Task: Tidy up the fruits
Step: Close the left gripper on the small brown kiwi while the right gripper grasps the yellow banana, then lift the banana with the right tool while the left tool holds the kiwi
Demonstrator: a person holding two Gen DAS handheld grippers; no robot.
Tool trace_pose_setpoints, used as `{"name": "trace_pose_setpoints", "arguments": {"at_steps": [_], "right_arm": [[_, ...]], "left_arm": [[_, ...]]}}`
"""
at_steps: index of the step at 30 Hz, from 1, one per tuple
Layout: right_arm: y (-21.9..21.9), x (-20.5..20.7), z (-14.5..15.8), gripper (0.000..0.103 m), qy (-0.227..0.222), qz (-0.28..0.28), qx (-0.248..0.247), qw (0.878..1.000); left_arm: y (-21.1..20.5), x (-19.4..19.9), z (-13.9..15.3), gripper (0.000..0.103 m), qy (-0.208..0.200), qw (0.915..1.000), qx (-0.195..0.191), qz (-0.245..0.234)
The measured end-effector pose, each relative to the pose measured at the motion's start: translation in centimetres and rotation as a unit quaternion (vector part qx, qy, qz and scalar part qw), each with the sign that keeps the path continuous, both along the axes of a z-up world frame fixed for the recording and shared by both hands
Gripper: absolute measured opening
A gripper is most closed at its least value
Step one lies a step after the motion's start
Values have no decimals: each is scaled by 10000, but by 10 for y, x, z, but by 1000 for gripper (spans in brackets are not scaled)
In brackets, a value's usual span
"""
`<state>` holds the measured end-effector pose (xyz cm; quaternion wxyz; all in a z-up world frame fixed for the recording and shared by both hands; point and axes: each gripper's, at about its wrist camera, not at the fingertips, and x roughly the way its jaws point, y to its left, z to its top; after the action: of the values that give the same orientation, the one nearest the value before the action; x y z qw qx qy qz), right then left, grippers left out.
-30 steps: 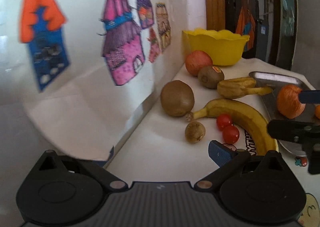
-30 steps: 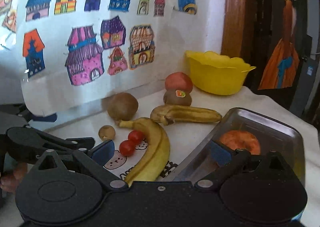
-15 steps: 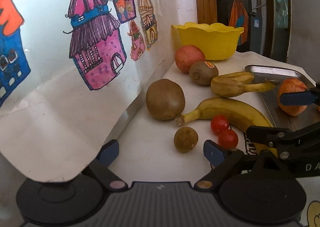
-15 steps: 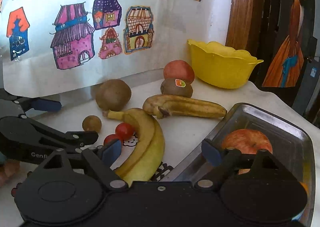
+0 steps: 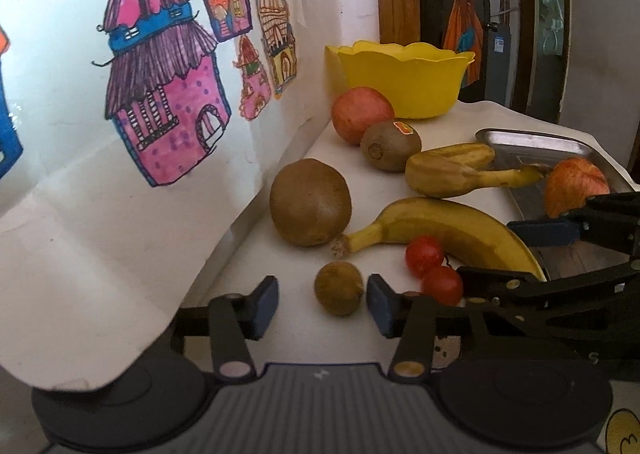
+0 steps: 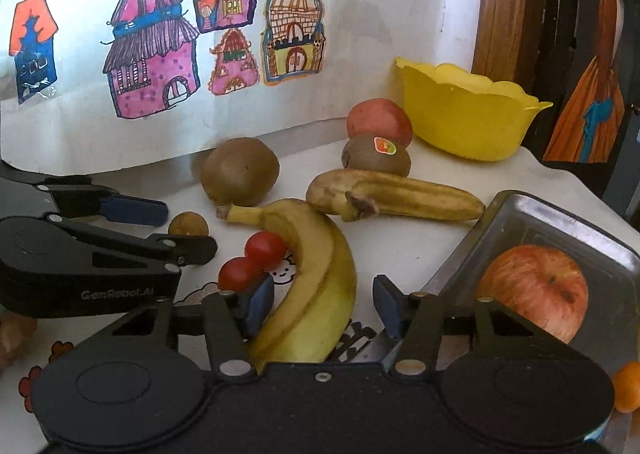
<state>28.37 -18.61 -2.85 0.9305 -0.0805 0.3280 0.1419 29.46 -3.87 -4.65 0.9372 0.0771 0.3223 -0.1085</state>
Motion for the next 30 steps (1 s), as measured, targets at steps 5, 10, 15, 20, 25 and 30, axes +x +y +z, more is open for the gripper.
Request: {"name": "trace_pose_setpoints", "arguments": {"at_steps": [5, 10, 15, 20, 25, 30], "right_arm": [[3, 0, 0, 48, 58, -11, 64, 10000], [4, -2, 3, 46, 142, -149, 110, 9997], [4, -17, 7, 44, 254, -164, 205, 9993], [7, -39, 12, 42, 386, -31, 307, 9988], [11, -68, 16, 42, 463, 156, 245, 9985], [7, -96, 21, 42, 547, 174, 207, 9981]], "left_arm": [[-2, 0, 0, 29, -2, 10000, -20, -66], [1, -4, 2, 29, 89, 9999, -89, -43], [7, -20, 4, 29, 177, 9997, -151, 19], [12, -46, 6, 29, 225, 9996, -151, 9], [16, -72, 7, 29, 248, 9995, -197, -42], [12, -98, 9, 29, 293, 9992, -242, -159]]}}
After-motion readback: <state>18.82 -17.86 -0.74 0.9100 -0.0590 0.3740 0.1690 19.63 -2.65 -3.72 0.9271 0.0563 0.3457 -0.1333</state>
